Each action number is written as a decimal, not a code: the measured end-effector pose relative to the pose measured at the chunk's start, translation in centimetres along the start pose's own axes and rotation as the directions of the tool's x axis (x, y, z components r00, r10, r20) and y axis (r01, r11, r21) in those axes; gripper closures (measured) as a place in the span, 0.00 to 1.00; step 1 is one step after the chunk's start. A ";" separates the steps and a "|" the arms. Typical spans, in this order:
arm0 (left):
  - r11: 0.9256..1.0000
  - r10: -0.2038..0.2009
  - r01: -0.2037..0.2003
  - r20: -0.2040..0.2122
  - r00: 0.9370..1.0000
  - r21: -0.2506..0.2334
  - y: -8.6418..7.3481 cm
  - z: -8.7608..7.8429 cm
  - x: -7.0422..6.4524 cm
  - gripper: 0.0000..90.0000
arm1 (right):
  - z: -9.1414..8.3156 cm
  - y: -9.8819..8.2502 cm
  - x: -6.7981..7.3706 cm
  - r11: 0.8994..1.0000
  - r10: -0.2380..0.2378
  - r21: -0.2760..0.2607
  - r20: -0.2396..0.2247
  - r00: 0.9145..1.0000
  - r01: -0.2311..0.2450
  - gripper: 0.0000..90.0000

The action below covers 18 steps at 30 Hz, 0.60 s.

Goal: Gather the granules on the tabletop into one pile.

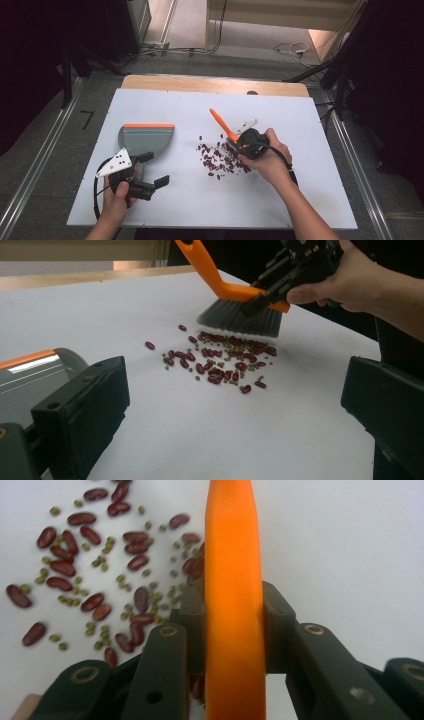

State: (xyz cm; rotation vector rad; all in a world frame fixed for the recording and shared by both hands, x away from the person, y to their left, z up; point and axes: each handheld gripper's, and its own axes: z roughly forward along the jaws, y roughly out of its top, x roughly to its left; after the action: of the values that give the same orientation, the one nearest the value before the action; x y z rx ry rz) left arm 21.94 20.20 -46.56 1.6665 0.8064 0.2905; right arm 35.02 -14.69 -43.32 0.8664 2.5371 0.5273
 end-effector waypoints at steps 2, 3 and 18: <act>1.000 0.001 -0.001 -0.001 1.000 0.000 0.0 0.0 0.0 0.00 | -0.2 0.7 -0.1 1.000 -0.021 -0.015 0.008 1.000 0.021 0.76; 1.000 0.002 -0.002 0.000 1.000 0.000 0.0 0.0 0.0 0.00 | -0.2 1.2 -0.2 0.999 -0.044 -0.029 0.018 0.999 0.044 0.76; 1.000 -0.008 0.008 0.003 1.000 -0.009 -0.1 -0.4 0.2 0.00 | 4.8 7.9 -0.4 0.879 -0.450 -0.151 0.054 0.891 0.453 0.76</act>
State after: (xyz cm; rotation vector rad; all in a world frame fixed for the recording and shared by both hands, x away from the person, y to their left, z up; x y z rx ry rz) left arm 21.81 20.65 -46.58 1.6542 0.8083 0.2859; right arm 41.46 -8.05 -43.55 0.2004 2.5190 0.5541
